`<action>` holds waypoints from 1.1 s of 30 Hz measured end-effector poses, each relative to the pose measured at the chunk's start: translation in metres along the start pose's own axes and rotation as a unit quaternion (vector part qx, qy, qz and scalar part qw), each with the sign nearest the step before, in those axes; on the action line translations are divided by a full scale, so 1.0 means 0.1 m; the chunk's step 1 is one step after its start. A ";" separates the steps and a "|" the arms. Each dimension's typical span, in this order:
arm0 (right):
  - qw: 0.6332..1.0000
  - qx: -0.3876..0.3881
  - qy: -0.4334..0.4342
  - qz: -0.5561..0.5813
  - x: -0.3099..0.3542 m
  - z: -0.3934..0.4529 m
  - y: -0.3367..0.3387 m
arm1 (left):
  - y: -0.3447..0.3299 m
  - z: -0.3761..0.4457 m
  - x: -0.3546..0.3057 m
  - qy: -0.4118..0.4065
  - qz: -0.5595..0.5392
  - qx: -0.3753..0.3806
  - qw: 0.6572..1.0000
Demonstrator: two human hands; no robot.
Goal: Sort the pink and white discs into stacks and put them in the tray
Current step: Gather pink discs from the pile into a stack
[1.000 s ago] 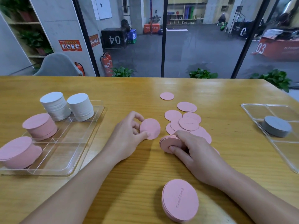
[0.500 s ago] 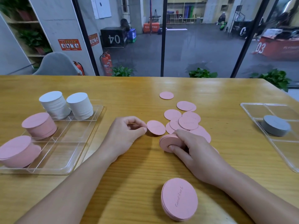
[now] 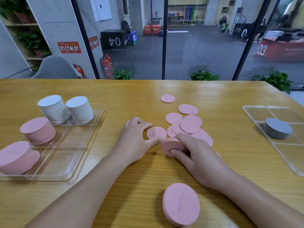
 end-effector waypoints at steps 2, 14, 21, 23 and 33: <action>1.000 -0.001 0.002 -0.001 0.00 0.00 0.00 | 0.01 -0.02 -0.02 -0.003 0.000 0.007 1.000; 1.000 -0.001 -0.019 -0.004 -0.02 0.01 -0.02 | 0.37 -0.20 -0.02 -0.088 -0.250 0.055 0.963; 0.998 0.008 -0.015 -0.056 0.06 -0.03 -0.05 | 0.23 -0.30 -0.27 -0.137 -0.253 0.142 0.947; 0.998 0.010 -0.010 -0.061 0.08 -0.03 -0.06 | 0.16 -0.30 -0.32 -0.157 -0.208 0.129 0.957; 0.997 -0.073 0.037 0.001 0.06 -0.06 0.01 | 0.06 -0.23 -0.15 -0.164 -0.192 0.091 0.963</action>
Point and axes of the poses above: each hand's wrist, its own z-axis towards the middle knuckle, its own y-axis out of the back of the hand, x = y × z, the point moved 1 cm from there along z, towards the middle knuckle, and after that the axes turned 15 degrees about -y, right-handed, at the moved point
